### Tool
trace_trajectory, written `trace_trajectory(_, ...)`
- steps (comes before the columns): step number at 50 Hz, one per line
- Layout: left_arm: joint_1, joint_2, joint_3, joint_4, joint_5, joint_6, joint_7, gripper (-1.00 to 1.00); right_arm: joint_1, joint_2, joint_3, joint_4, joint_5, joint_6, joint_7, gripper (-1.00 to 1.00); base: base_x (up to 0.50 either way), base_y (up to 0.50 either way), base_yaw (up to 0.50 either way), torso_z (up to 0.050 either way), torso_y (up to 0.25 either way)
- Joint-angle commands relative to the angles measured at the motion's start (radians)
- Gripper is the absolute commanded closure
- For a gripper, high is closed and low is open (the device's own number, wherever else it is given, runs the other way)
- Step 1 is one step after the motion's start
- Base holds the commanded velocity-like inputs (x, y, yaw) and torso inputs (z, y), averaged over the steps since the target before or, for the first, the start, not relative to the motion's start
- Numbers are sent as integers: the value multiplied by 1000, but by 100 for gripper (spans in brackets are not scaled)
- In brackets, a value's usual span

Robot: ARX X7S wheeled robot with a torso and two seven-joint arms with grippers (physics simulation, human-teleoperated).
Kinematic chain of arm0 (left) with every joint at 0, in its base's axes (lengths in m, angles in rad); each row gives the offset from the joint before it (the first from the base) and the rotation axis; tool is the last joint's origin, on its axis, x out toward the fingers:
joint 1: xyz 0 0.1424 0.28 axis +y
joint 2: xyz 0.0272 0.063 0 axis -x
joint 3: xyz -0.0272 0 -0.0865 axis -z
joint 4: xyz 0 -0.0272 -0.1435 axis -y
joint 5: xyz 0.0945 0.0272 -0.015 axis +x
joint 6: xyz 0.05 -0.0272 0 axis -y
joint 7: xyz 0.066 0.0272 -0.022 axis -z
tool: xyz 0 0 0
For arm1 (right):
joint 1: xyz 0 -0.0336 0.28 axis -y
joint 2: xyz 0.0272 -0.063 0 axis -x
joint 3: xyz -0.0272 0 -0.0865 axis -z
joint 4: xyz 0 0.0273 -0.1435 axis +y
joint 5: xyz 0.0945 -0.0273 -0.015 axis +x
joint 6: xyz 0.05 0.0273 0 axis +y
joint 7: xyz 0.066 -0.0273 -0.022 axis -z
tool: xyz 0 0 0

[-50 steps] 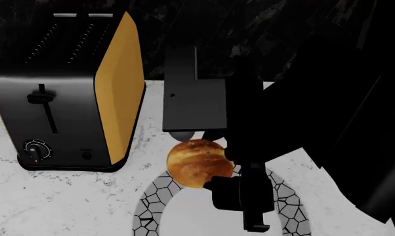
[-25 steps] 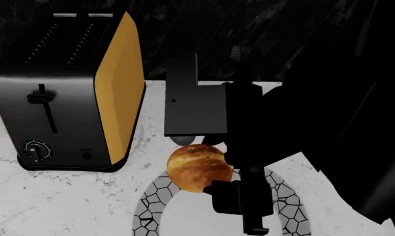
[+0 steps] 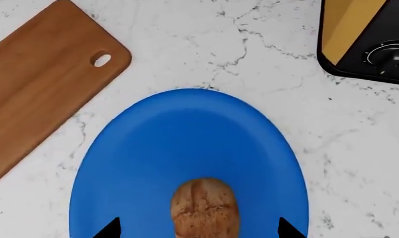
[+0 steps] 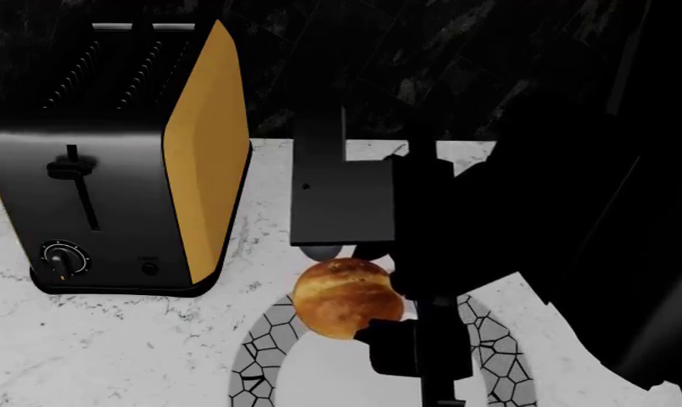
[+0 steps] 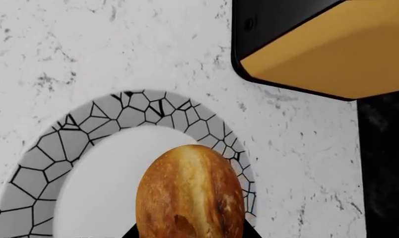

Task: Place all breads on the cutting board.

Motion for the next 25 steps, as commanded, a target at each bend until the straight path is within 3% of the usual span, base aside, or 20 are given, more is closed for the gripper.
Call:
trace_trajectory(1, 53, 24, 29, 10, 70, 38, 87, -100, -6, 4, -6, 6, -16, -14, -9, 100, 0, 0, 0, 0, 0)
trace_trajectory(11, 118, 26, 65, 16, 145, 80, 144, -100, -8, 1, -4, 12, -16, -21, -14, 100, 0, 0, 0, 0, 0)
trace_trajectory(25, 181, -43, 98, 61, 203, 157, 220, -100, -3, 0, -3, 12, -14, -13, -18, 100, 0, 0, 0, 0, 0)
